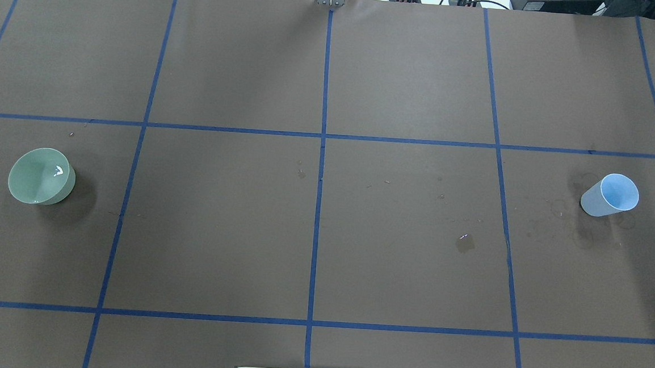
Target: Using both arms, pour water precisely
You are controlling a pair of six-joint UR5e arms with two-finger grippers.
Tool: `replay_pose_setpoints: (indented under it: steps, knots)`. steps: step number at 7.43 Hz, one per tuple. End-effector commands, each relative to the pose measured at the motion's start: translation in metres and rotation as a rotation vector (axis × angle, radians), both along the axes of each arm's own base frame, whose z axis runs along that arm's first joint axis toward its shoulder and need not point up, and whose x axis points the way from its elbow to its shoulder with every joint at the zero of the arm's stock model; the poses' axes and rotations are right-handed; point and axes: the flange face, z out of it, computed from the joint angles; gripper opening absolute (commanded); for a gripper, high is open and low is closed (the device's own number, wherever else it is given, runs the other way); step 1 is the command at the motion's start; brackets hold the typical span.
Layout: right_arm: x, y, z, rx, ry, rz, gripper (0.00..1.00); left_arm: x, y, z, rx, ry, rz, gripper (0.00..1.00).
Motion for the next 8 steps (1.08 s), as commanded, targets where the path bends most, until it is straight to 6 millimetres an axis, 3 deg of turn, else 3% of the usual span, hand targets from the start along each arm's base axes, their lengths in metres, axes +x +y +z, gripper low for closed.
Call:
replay_pose_setpoints:
  steps: [1, 3, 4, 5, 6, 8]
  knots:
    - [0.001, -0.003, -0.002, -0.014, 0.002, -0.003, 0.99, -0.006, 0.014, 0.024, -0.010, 0.016, -0.029, 1.00]
    - [0.001, -0.002, 0.008, -0.033, 0.005, -0.003, 0.99, -0.031, 0.013, -0.005, 0.067, 0.023, -0.109, 1.00]
    - [0.001, -0.001, 0.007, -0.033, 0.004, -0.003, 0.99, -0.035, 0.013, -0.001, 0.063, 0.020, -0.116, 1.00]
    - [0.001, 0.000, 0.007, -0.031, 0.004, -0.003, 0.99, -0.035, 0.013, 0.011, 0.042, 0.018, -0.115, 1.00]
    - [0.001, 0.000, 0.008, -0.033, 0.004, -0.005, 0.99, -0.039, 0.038, 0.050, -0.036, 0.011, -0.121, 1.00]
    - [0.002, 0.003, 0.013, -0.043, 0.005, -0.004, 0.99, -0.045, 0.046, 0.062, -0.061, 0.009, -0.136, 1.00]
